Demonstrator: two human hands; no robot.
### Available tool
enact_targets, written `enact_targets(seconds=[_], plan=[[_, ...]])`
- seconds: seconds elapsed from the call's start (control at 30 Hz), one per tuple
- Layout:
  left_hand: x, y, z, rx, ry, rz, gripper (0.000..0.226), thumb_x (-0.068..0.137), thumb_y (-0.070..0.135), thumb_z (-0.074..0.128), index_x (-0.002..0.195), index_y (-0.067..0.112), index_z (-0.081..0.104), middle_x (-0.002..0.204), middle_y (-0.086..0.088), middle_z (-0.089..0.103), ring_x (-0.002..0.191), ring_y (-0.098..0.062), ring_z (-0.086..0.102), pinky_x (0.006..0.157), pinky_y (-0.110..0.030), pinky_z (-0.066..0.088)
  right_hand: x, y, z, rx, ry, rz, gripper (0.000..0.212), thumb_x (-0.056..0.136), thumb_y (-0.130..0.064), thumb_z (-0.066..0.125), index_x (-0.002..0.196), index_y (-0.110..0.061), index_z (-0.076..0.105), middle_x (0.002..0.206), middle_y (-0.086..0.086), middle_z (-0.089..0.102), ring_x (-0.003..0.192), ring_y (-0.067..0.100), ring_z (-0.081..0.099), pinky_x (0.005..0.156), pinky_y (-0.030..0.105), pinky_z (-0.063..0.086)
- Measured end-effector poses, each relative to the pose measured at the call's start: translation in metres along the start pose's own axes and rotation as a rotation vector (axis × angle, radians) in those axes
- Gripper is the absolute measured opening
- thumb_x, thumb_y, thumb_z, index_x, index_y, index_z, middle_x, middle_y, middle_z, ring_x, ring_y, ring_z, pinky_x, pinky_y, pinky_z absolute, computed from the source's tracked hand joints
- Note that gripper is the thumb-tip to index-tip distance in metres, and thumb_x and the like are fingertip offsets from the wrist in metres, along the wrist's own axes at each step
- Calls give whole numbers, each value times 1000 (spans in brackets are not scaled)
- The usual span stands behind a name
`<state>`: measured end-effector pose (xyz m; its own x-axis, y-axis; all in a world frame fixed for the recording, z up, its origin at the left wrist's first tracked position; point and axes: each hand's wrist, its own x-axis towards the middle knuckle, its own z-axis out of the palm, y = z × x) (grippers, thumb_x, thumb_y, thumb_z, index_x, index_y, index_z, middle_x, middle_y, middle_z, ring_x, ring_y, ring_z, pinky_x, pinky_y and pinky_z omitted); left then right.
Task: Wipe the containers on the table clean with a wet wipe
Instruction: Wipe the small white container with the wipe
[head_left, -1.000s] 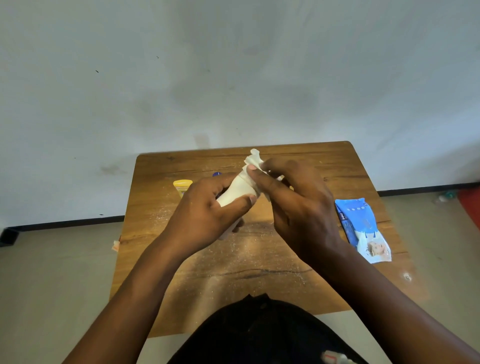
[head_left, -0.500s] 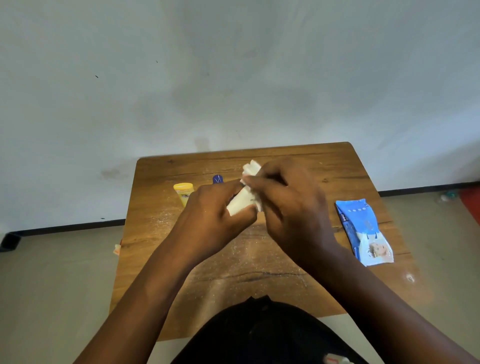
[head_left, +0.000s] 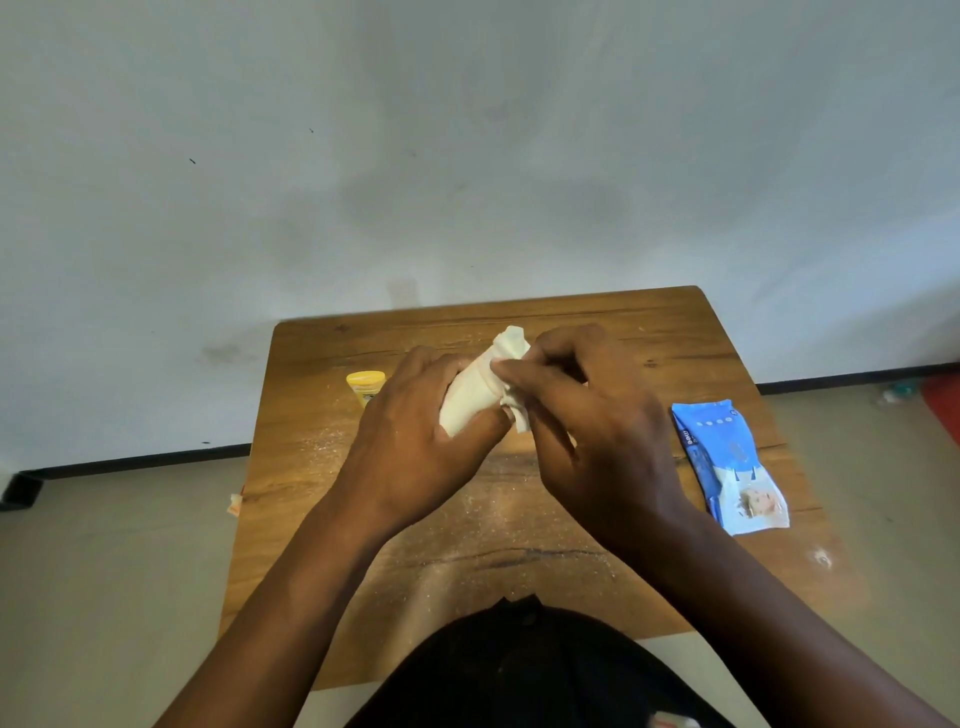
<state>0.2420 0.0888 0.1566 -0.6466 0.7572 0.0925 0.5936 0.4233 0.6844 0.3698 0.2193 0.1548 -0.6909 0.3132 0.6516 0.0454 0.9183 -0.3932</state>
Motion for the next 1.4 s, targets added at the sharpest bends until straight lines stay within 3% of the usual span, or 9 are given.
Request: enact_targets(seconds=[0.17, 0.3, 0.47, 0.63, 0.73, 0.83, 1.03, 1.27, 1.4], plan=[[0, -5, -3, -35, -48, -26, 48, 75, 71, 50, 108, 36, 47, 104, 11, 53, 92, -5, 54, 68, -35, 50, 0, 6, 1, 55, 4, 79, 26, 91, 2, 75, 116, -3, 77, 106, 13, 69, 96, 15, 59, 75, 19, 47], [1, 0, -8, -123, -85, -57, 54, 81, 67, 65, 120, 39, 42, 104, 15, 61, 85, -8, 66, 63, -43, 59, 2, 4, 2, 47, 9, 79, 22, 92, 0, 74, 115, -2, 77, 105, 13, 69, 95, 16, 60, 74, 16, 45], [3, 3, -9, -81, -78, -19, 47, 85, 51, 74, 117, 36, 43, 98, 16, 65, 84, -2, 63, 62, -42, 57, -4, -5, 5, 28, -76, -87, 14, 99, -5, 70, 110, -1, 79, 103, 15, 70, 93, 23, 61, 75, 28, 46], [1, 5, -7, -9, -86, 14, 60, 81, 60, 74, 126, 47, 37, 104, 23, 58, 91, 2, 60, 56, -20, 52, 2, 8, 2, -3, 29, -6, 23, 92, 0, 77, 115, -2, 78, 104, 14, 74, 96, 24, 67, 78, 29, 51], [2, 10, -5, 9, -58, 32, 66, 82, 59, 74, 136, 39, 41, 115, 17, 60, 95, -5, 61, 64, -30, 58, 5, 4, 1, -27, 68, 17, 18, 94, -2, 75, 111, -2, 79, 101, 14, 73, 93, 24, 65, 76, 24, 45], [5, 10, -4, 50, -45, 54, 51, 85, 54, 73, 125, 36, 47, 101, 12, 67, 84, -11, 65, 62, -44, 55, 1, -5, 4, -17, -24, -64, 13, 96, -1, 73, 107, 0, 79, 100, 15, 71, 91, 25, 63, 75, 29, 45], [1, 10, 0, 143, 0, 65, 70, 76, 69, 70, 135, 43, 43, 115, 11, 68, 95, -16, 65, 67, -42, 59, 12, 6, -1, -69, 40, -11, 23, 91, -5, 73, 113, 1, 77, 104, 17, 73, 96, 29, 67, 76, 33, 53], [4, 10, -1, 160, 54, 56, 57, 82, 58, 72, 133, 44, 49, 103, 11, 73, 86, -13, 69, 64, -40, 57, 2, -7, 6, -48, -46, -64, 19, 91, 5, 75, 110, 1, 77, 103, 16, 70, 94, 27, 63, 77, 33, 49], [0, 9, -4, 54, 79, 16, 62, 76, 61, 81, 129, 47, 52, 101, 22, 67, 89, -2, 64, 65, -40, 59, 10, 11, -2, -21, 51, 110, 24, 87, 3, 78, 110, -4, 77, 104, 12, 72, 94, 22, 65, 73, 24, 50]])
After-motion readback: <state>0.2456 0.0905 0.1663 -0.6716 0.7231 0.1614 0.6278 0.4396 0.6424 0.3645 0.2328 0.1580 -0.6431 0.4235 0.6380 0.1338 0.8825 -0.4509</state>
